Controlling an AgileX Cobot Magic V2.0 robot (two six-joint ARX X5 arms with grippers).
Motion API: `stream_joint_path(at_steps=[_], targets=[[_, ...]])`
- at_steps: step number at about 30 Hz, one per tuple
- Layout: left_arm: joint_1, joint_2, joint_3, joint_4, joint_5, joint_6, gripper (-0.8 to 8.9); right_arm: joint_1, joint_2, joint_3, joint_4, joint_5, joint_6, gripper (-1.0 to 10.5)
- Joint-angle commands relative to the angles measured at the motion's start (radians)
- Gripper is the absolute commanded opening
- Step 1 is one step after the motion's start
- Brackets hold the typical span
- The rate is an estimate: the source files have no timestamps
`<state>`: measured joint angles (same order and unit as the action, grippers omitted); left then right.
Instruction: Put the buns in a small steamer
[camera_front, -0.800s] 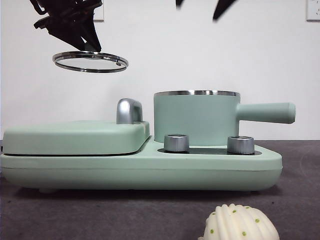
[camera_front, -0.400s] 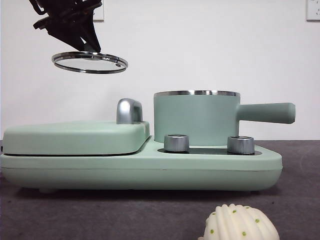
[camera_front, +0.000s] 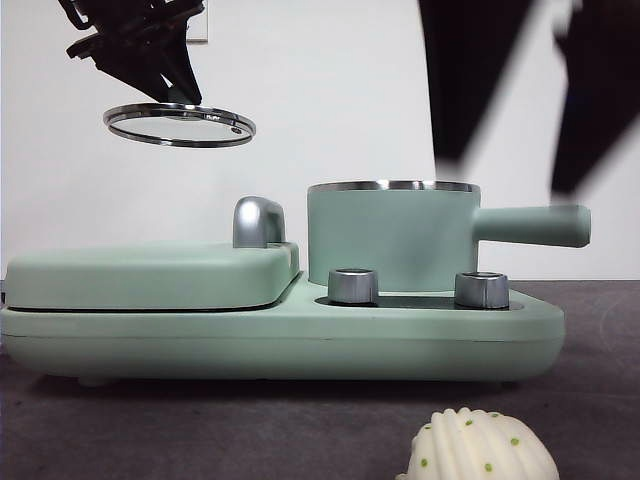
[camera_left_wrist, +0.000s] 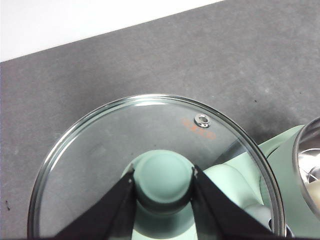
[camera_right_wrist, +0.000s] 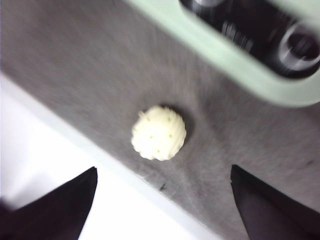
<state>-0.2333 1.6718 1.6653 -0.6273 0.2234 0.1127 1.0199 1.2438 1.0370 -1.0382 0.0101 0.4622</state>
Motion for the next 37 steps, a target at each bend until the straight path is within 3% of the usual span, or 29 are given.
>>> stream_joint_path(at_steps=[1,7,16,21,23,31,37], targets=[[-0.003,-0.011,0.035,0.027,0.005,0.010,0.15,0.013,0.025,-0.084,0.112,-0.034,0.052,4.2],[-0.003,-0.011,0.035,0.027,0.005,0.010,0.15,0.012,0.087,-0.225,0.277,-0.063,0.056,4.2],[-0.003,-0.011,0.035,0.027,0.005,0.010,0.15,0.012,0.207,-0.251,0.385,-0.063,0.054,4.2],[-0.003,-0.011,0.035,0.026,0.005,0.010,0.15,0.012,0.222,-0.251,0.395,-0.063,0.055,2.2],[-0.003,-0.011,0.035,0.026,0.005,0.010,0.15,0.012,0.218,-0.249,0.394,-0.066,0.055,1.8],[-0.003,-0.011,0.035,0.024,0.005,0.010,0.15,0.010,0.198,-0.135,0.283,-0.096,0.048,1.8],[-0.003,-0.011,0.035,0.023,0.005,0.010,0.15,-0.012,0.198,0.100,0.026,-0.095,-0.048,1.8]])
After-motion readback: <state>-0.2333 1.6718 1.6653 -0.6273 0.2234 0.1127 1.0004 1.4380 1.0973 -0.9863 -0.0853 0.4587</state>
